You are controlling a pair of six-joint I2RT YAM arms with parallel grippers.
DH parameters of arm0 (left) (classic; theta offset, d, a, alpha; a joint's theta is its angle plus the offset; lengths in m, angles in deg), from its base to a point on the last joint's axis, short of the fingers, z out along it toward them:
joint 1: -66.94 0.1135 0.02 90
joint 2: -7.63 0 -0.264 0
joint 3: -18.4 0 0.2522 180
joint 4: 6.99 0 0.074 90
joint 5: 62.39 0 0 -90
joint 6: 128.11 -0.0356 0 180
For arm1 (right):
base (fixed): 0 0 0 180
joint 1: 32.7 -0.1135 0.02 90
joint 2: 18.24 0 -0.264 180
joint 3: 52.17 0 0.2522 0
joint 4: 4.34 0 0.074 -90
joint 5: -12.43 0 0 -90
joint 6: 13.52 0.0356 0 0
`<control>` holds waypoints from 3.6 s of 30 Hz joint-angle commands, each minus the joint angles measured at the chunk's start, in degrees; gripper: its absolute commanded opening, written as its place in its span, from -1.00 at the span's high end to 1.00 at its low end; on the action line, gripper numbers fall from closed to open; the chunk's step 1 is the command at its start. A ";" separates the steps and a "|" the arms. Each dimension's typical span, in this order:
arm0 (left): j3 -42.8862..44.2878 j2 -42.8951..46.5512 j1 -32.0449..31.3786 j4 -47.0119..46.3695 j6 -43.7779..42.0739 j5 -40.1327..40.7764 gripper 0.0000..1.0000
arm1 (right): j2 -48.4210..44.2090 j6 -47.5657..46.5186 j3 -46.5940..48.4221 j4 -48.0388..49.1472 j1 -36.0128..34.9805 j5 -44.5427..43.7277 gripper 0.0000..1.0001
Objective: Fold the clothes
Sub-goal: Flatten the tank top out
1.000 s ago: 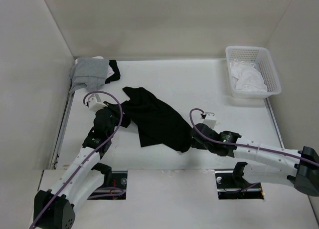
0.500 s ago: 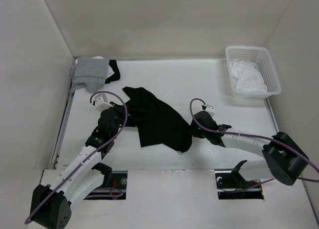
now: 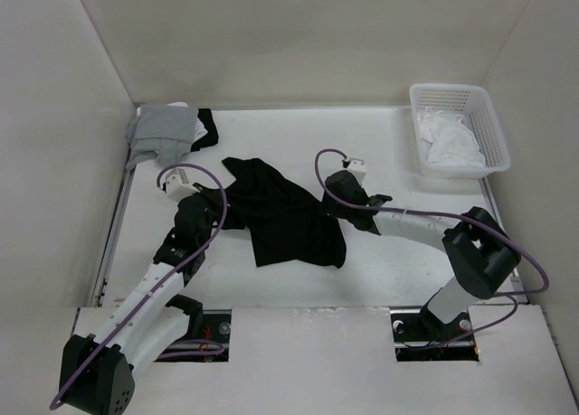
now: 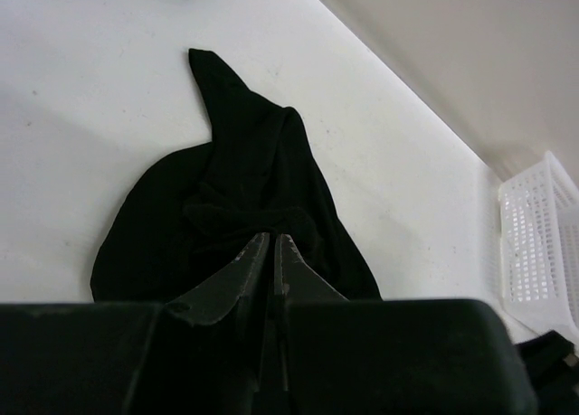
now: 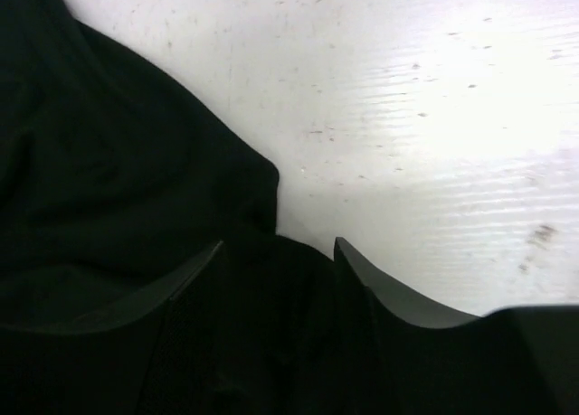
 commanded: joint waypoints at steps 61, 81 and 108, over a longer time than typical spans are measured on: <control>6.36 3.85 -7.49 -4.34 -0.46 1.56 0.97 | -40.72 13.07 -6.53 -30.19 -20.68 -17.97 1.00; 32.41 7.20 -14.53 -3.19 -21.83 15.72 0.94 | -42.19 -22.29 30.60 -23.28 -23.02 -21.82 1.00; 58.08 -47.57 9.36 -10.92 8.23 -20.40 0.69 | -14.41 -20.26 46.52 -27.07 -35.01 -10.17 0.94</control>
